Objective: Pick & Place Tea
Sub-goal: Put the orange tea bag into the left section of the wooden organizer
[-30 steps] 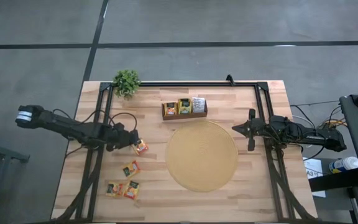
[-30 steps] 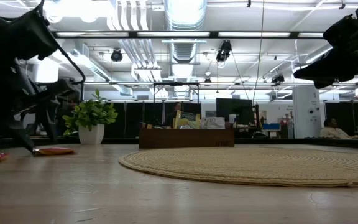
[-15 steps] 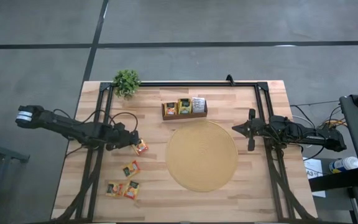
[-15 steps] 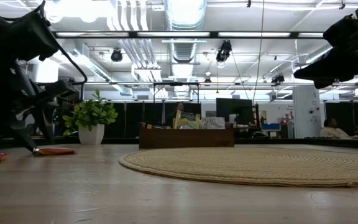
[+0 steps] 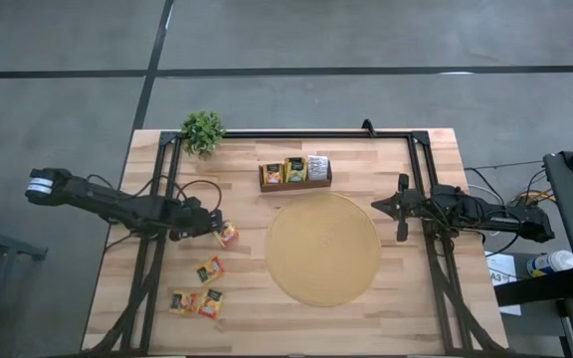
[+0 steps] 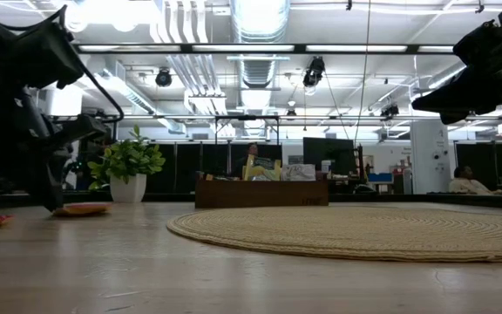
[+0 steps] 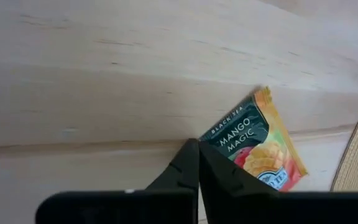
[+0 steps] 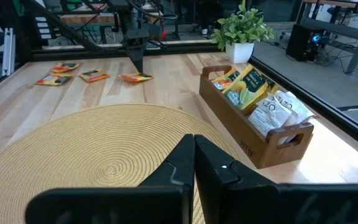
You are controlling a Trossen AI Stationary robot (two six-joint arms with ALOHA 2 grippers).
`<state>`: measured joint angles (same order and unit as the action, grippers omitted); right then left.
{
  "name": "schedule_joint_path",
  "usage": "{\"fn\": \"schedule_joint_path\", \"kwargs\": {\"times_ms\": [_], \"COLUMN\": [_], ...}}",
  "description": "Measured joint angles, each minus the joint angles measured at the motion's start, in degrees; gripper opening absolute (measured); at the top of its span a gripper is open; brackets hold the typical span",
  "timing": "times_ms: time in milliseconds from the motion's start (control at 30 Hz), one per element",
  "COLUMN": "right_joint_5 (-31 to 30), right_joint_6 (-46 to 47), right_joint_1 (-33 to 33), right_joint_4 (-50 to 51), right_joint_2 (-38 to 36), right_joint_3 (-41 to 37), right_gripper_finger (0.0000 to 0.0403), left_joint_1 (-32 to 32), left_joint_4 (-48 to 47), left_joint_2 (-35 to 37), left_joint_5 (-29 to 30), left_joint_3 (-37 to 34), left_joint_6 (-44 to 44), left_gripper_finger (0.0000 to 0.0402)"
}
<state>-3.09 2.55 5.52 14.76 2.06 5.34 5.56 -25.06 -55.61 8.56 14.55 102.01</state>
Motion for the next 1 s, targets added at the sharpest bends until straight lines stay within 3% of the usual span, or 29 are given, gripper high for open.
{"fn": "schedule_joint_path", "kwargs": {"times_ms": [400, 767, 1000], "right_joint_5": [0.01, 0.01, 0.01], "right_joint_6": [0.00, 0.00, 0.00], "right_joint_1": [0.02, 0.01, 0.02], "right_joint_4": [-0.02, 0.00, 0.00], "right_joint_2": [-0.02, -0.02, -0.02], "right_joint_3": [0.01, 0.01, 0.00], "right_gripper_finger": [0.0009, 0.0009, 0.0009], "left_joint_1": [-0.75, -7.76, -14.62], "left_joint_4": [0.82, 0.18, 0.20], "left_joint_2": [-0.13, -2.16, -6.74], "left_joint_5": [1.17, 1.97, 1.42], "left_joint_3": [6.62, 15.93, 24.70], "left_joint_6": [-7.11, -24.95, -42.07], "left_gripper_finger": [0.0000, 0.0000, 0.0000]}}
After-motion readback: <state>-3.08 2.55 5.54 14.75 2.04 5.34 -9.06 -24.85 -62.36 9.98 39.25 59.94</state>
